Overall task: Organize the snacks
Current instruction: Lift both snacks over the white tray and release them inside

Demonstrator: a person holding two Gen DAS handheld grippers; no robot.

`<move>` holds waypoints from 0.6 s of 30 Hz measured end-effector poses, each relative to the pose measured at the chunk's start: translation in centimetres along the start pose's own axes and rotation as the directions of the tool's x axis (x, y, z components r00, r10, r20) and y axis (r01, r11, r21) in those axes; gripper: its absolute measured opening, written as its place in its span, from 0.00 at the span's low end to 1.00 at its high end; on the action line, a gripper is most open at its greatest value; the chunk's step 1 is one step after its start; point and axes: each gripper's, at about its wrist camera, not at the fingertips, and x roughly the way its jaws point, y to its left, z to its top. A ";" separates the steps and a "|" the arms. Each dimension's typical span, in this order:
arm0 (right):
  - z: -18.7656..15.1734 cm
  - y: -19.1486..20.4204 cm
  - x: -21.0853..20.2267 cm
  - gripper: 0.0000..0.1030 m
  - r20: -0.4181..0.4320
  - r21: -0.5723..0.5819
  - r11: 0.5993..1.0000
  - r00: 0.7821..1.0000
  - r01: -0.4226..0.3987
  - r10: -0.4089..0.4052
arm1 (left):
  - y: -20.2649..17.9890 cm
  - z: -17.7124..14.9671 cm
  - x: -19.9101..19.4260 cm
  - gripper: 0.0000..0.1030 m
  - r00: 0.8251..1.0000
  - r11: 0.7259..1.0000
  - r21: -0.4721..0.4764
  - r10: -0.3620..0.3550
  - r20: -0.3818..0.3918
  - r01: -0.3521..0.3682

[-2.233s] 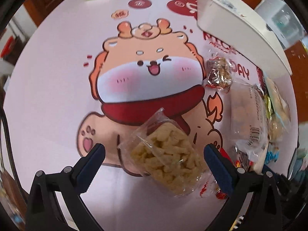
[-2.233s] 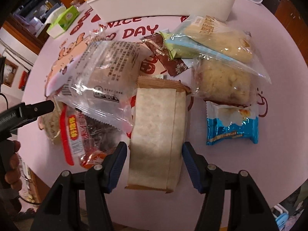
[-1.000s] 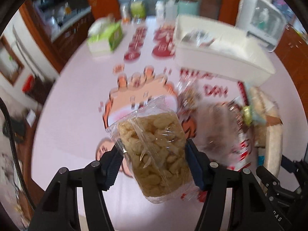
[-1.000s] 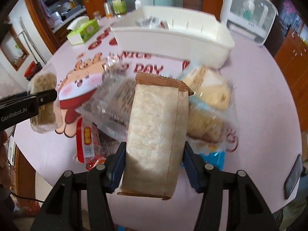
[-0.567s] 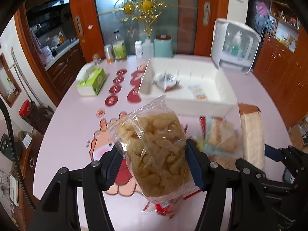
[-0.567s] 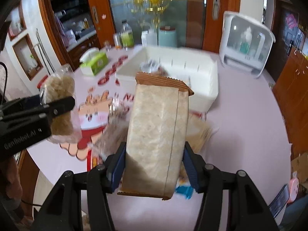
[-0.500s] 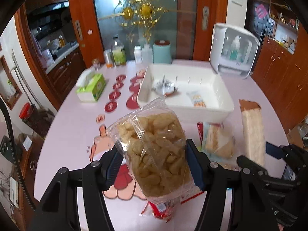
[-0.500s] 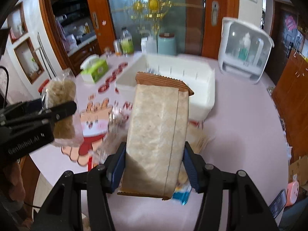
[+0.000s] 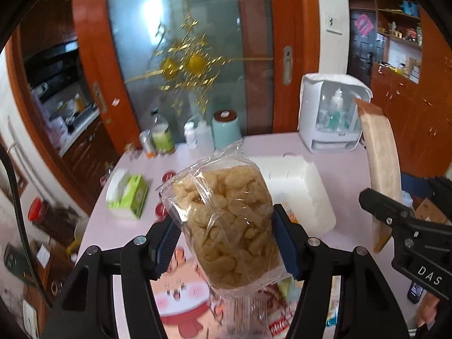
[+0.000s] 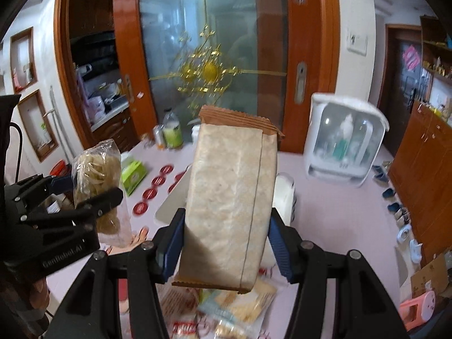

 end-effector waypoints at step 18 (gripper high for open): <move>4.9 -1.0 9.4 0.55 -0.081 0.068 0.993 0.993 0.093 -0.087 | 0.8 3.4 11.4 0.60 0.996 0.999 0.016 -0.051 -0.077 0.052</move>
